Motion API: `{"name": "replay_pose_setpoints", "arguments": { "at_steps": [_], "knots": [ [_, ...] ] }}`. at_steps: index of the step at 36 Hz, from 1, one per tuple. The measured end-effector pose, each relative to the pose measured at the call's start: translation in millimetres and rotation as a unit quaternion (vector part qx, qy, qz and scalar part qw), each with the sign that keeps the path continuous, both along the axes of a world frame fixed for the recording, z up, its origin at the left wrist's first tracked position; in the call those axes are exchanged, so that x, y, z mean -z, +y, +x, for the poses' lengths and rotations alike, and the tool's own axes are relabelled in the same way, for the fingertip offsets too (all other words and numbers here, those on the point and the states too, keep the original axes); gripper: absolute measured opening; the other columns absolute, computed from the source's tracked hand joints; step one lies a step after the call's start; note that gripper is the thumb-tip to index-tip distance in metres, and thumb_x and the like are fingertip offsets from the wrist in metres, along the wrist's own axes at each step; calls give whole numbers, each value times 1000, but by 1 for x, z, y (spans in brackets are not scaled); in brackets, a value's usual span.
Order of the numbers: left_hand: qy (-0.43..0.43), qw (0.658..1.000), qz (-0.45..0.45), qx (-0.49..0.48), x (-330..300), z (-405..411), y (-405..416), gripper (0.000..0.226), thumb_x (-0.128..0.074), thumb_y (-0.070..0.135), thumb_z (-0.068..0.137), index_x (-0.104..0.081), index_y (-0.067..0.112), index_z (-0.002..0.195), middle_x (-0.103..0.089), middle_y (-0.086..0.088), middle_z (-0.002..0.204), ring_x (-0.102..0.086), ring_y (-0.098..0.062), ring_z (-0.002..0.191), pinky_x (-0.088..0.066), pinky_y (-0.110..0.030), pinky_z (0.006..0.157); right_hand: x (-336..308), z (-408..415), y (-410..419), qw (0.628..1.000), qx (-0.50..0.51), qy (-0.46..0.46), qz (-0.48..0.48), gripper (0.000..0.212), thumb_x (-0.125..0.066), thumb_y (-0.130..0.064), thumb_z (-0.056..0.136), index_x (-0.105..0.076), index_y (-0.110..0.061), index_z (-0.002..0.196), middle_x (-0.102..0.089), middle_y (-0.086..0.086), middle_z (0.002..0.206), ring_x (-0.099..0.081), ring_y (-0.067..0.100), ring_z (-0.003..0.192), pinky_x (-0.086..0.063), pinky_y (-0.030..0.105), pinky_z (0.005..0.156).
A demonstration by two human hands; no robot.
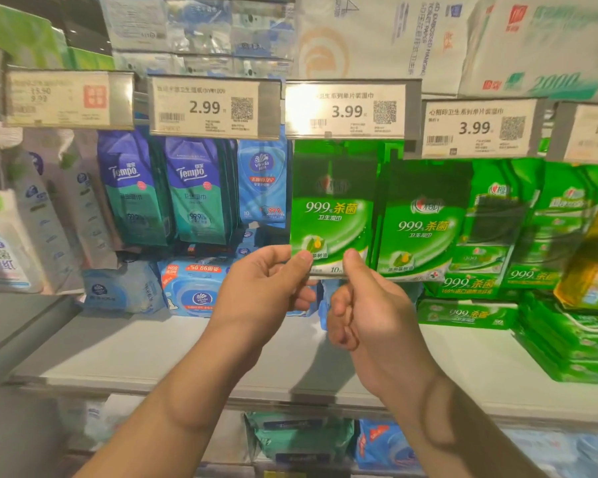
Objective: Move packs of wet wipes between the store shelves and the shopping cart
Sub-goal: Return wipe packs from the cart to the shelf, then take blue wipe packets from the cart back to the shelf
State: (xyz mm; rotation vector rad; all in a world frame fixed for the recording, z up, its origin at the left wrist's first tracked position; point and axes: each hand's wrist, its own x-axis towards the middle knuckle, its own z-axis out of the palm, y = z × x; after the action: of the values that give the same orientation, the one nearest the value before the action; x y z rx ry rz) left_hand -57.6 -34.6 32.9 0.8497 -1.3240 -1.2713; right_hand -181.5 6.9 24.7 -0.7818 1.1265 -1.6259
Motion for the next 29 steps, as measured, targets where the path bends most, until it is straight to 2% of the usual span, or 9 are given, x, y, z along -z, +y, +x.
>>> {"name": "replay_pose_setpoints", "arguments": {
  "at_steps": [8, 11, 15, 19, 21, 22, 24, 26, 29],
  "knots": [
    [-60, 997, 53, 5, 16, 10, 11, 13, -73, 18, 89, -72, 11, 100, -74, -11, 85, -68, -22, 72, -61, -29, 70, 17, -7, 8, 999, -35, 19, 33, 30, -58, -39, 100, -61, -10, 98, -47, 1, 53, -41, 17, 39, -23, 23, 45],
    [-166, 985, 43, -20, 30, 20, 18, 21, -74, 34, 87, -71, 25, 106, -77, 0, 90, -73, -17, 85, -58, -34, 80, 29, -15, 11, 995, -63, 57, 46, 26, -55, -33, 102, -60, -7, 100, -52, 3, 55, -47, 21, 40, -29, 24, 45],
    [-274, 959, 16, -68, 45, 36, 26, 20, -71, 40, 88, -69, 31, 106, -70, 20, 76, -65, -3, 75, -50, -29, 82, 48, -27, 10, 976, -84, 186, 72, 27, -55, -32, 102, -60, -6, 97, -62, 3, 63, -55, 22, 47, -37, 27, 46],
    [-400, 906, -3, -137, 50, 51, 36, 30, -69, 48, 86, -68, 36, 114, -72, 24, 95, -65, 4, 94, -47, -26, 91, 61, -36, 8, 914, -84, 387, 86, 22, -56, -38, 96, -66, -23, 84, -72, -4, 74, -66, 18, 64, -50, 29, 62],
    [-470, 871, -13, -142, 50, 59, 43, 43, -65, 54, 87, -62, 37, 126, -67, 22, 119, -63, -2, 99, -43, -25, 92, 64, -37, 7, 877, -89, 468, 66, 23, -52, -35, 95, -67, -25, 81, -68, -4, 74, -61, 12, 69, -47, 15, 68],
    [-509, 850, -13, -135, 51, 64, 47, 52, -62, 57, 88, -56, 36, 134, -62, 20, 130, -60, -6, 107, -40, -25, 95, 64, -35, 7, 852, -93, 512, 56, 22, -50, -35, 97, -67, -27, 86, -66, -7, 76, -57, 7, 72, -41, 5, 69],
    [-560, 820, -3, -115, 54, 74, 54, 70, -59, 62, 87, -43, 32, 148, -47, 12, 149, -47, -9, 132, -31, -23, 108, 64, -28, 6, 791, -101, 602, 45, 27, -45, -40, 101, -67, -32, 114, -67, -16, 102, -54, 1, 93, -33, -3, 82],
    [-585, 805, 8, -97, 58, 85, 62, 86, -61, 68, 83, -33, 29, 154, -33, 8, 159, -30, -9, 145, -21, -23, 117, 64, -21, 4, 740, -123, 659, 50, 47, -41, -53, 102, -53, -33, 142, -58, -12, 141, -49, 12, 129, -31, 18, 109],
    [-601, 791, 46, -106, 66, 109, 80, 97, -58, 77, 78, -23, 34, 157, -18, 12, 165, -16, -8, 151, -16, -29, 123, 72, 0, -2, 708, -193, 679, 36, 69, -38, -64, 99, -31, -30, 158, -34, -5, 164, -30, 17, 151, -25, 33, 120]
  ]
}}
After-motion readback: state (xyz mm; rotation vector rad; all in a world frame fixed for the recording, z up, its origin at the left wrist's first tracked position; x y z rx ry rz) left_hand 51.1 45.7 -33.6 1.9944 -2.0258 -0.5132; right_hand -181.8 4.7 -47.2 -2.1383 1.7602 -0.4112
